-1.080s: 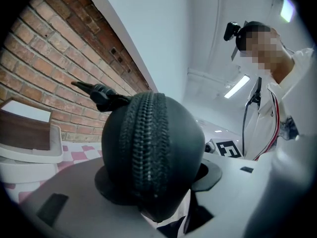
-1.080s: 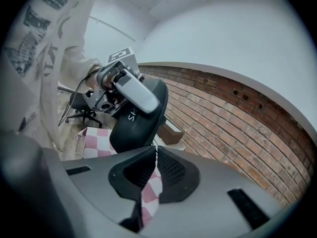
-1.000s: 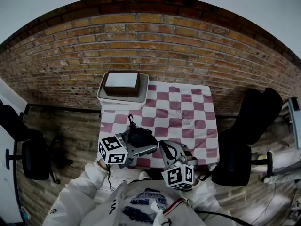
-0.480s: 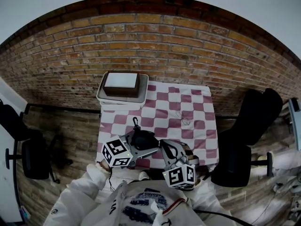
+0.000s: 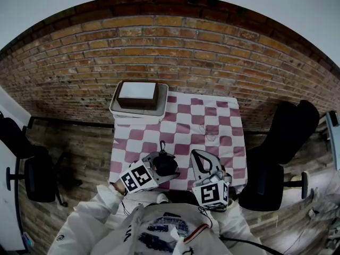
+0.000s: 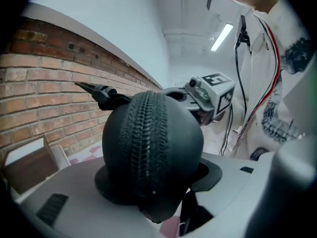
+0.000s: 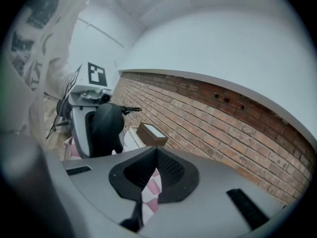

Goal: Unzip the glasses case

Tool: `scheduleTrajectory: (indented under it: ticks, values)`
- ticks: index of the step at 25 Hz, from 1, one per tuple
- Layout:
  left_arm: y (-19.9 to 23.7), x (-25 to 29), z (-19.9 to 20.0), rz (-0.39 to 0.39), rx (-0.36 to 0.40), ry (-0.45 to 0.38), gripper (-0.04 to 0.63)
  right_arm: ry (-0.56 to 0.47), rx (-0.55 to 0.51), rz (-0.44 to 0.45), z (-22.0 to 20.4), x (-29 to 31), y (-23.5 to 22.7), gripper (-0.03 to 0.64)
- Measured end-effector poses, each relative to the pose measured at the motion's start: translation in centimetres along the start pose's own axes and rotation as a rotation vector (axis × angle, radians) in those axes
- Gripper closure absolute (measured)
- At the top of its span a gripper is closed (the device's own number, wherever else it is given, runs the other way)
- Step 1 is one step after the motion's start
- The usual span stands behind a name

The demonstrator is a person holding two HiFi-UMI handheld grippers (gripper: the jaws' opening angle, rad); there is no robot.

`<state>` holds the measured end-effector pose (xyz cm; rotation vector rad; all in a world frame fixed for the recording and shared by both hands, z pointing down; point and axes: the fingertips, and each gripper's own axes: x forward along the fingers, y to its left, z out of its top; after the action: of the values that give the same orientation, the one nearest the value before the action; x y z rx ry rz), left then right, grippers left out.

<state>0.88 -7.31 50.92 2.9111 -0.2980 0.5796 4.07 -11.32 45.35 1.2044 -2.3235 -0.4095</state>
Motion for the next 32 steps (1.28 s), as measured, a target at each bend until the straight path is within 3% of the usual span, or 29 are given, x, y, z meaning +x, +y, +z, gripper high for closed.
scheduleTrajectory:
  ticks: [3, 5, 12, 18, 25, 32]
  values:
    - [0.1, -0.3, 1.2, -0.010, -0.076, -0.083, 0.342, -0.005, 0.009, -0.016, 0.3, -0.4, -1.8, 0.603]
    - [0.5, -0.5, 1.8, -0.004, -0.088, -0.109, 0.342, -0.005, -0.005, -0.020, 0.3, -0.6, -1.7, 0.603]
    - [0.4, -1.4, 2.3, -0.001, -0.034, -0.104, 0.342, -0.009, 0.047, 0.042, 0.7, -0.4, -0.3, 0.603]
    - [0.8, -2.0, 2.5, 0.008, -0.019, -0.117, 0.341, -0.068, 0.269, 0.139, 0.6, -0.5, 0.8, 0.601]
    - [1.1, -2.1, 2.4, 0.012, -0.001, -0.110, 0.341, -0.063, 0.357, 0.273, 0.4, -0.2, 2.8, 0.600]
    - [1.4, -2.0, 2.5, 0.013, 0.008, -0.110, 0.341, -0.040, 0.401, 0.320, -0.8, -0.2, 3.5, 0.597]
